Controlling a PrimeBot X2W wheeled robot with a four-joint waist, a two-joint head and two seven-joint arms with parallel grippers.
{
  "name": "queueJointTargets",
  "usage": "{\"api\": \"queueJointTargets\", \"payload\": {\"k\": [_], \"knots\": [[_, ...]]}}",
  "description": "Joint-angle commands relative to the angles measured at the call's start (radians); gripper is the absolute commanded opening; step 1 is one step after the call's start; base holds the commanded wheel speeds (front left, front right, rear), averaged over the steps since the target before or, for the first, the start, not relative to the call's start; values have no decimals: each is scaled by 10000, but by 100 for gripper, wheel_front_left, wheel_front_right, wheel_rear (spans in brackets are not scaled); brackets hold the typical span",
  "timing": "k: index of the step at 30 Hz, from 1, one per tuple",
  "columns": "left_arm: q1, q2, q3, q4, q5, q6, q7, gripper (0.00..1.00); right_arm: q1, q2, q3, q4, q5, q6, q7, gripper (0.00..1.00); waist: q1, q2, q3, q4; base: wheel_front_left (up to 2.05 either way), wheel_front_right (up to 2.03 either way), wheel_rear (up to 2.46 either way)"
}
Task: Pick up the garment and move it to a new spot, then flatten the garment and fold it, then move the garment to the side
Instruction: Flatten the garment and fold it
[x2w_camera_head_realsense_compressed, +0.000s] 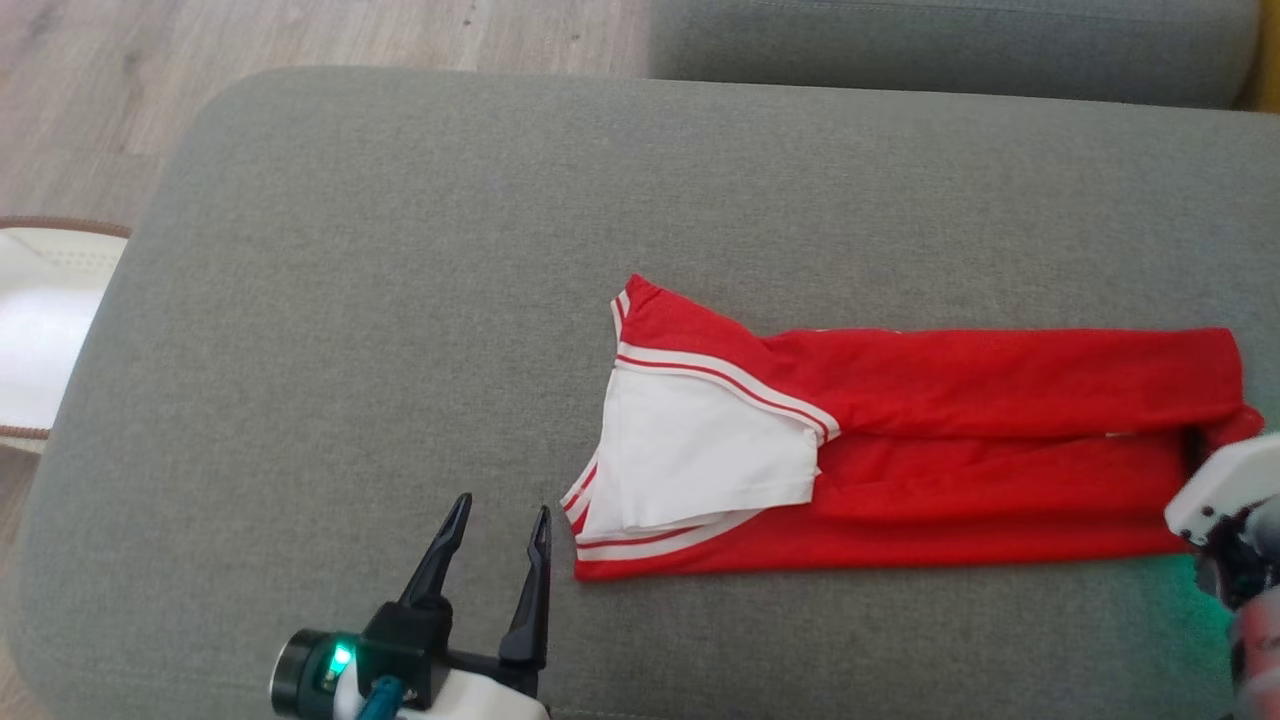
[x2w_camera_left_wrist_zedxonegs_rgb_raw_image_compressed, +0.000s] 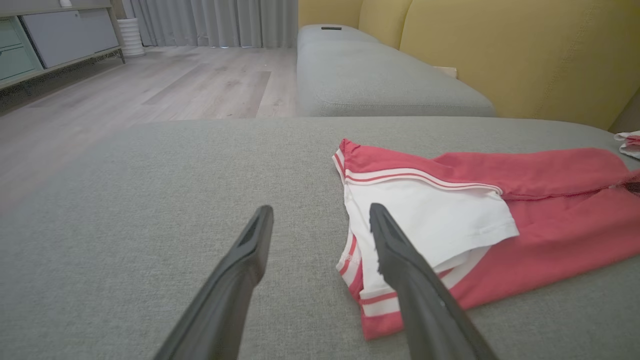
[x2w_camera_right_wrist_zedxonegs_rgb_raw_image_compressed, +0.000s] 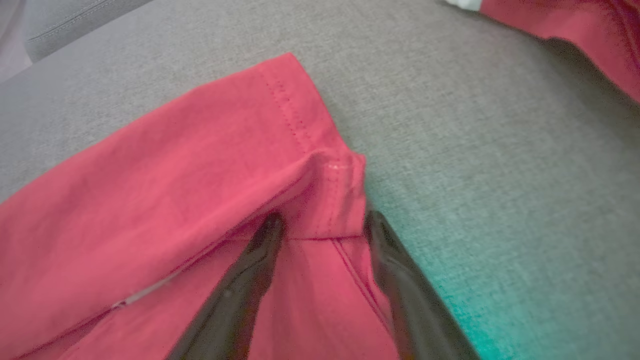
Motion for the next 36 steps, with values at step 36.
{"api": "queueJointTargets", "payload": {"k": [36], "knots": [[-31, -410, 611, 175, 275, -505, -124, 100, 421, 421, 3834, -4934, 2316, 67, 186, 0, 0, 0, -1227, -1357, 0, 0, 0]]}}
